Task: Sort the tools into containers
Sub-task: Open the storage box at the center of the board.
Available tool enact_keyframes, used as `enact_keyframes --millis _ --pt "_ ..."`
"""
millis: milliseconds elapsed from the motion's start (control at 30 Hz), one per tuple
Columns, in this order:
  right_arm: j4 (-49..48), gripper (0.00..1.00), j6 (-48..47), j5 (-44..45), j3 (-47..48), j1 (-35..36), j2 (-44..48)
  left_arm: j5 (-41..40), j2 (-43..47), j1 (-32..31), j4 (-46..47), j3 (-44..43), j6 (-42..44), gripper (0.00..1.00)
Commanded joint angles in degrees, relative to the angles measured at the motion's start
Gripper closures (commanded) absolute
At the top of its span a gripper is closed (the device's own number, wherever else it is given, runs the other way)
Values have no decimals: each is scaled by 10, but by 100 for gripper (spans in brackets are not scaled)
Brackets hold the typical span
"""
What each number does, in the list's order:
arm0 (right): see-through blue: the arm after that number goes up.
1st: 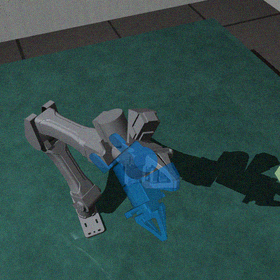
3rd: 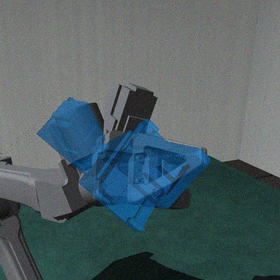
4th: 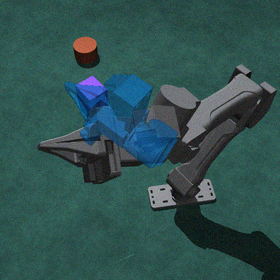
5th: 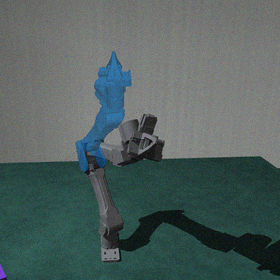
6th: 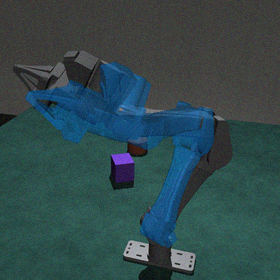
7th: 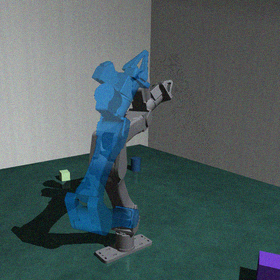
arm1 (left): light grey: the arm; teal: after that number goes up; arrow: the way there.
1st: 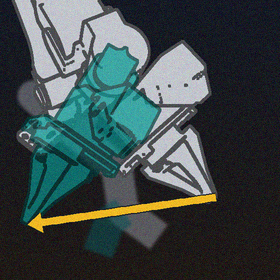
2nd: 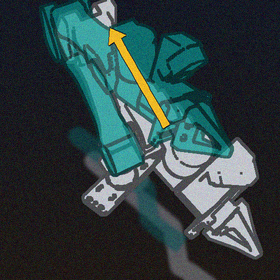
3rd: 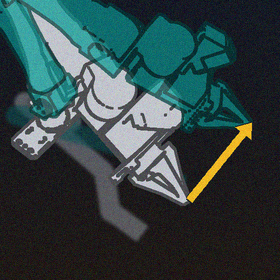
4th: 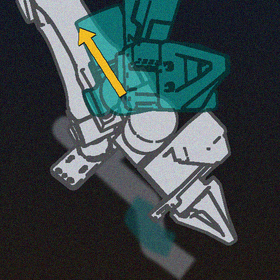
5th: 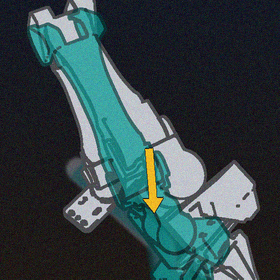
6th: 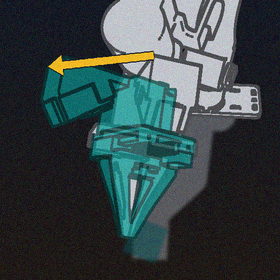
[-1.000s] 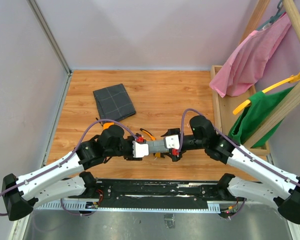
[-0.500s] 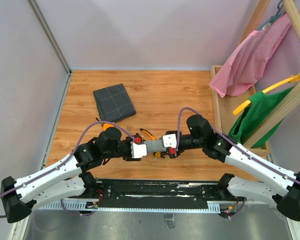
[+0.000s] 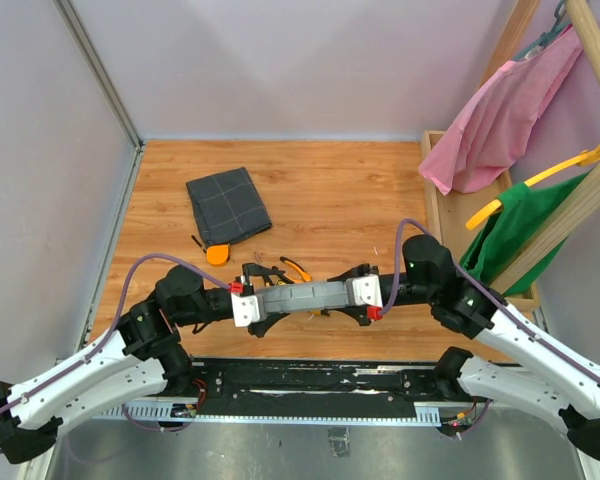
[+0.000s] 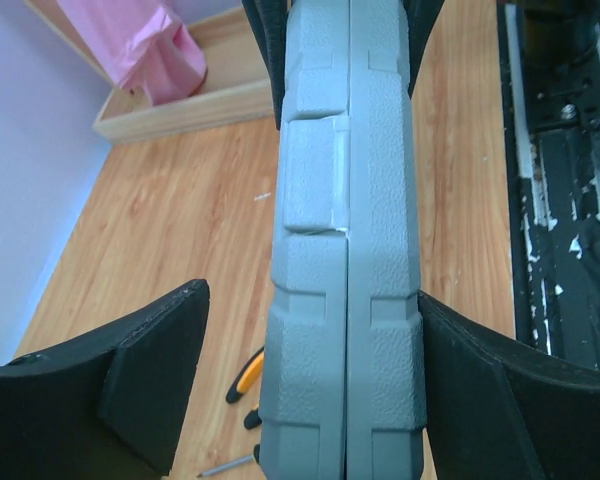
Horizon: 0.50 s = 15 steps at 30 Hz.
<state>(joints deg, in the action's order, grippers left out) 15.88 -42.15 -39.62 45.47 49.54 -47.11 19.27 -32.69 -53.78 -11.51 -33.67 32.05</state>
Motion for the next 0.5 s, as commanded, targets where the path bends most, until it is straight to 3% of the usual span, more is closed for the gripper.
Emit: enact_keyframes --millis 0,467 --pt "3 99 8 -40 1 7 40 35 16 -2 41 9 -17 17" --pt "-54 99 51 -67 -29 8 126 112 42 -2 115 26 -73 19"
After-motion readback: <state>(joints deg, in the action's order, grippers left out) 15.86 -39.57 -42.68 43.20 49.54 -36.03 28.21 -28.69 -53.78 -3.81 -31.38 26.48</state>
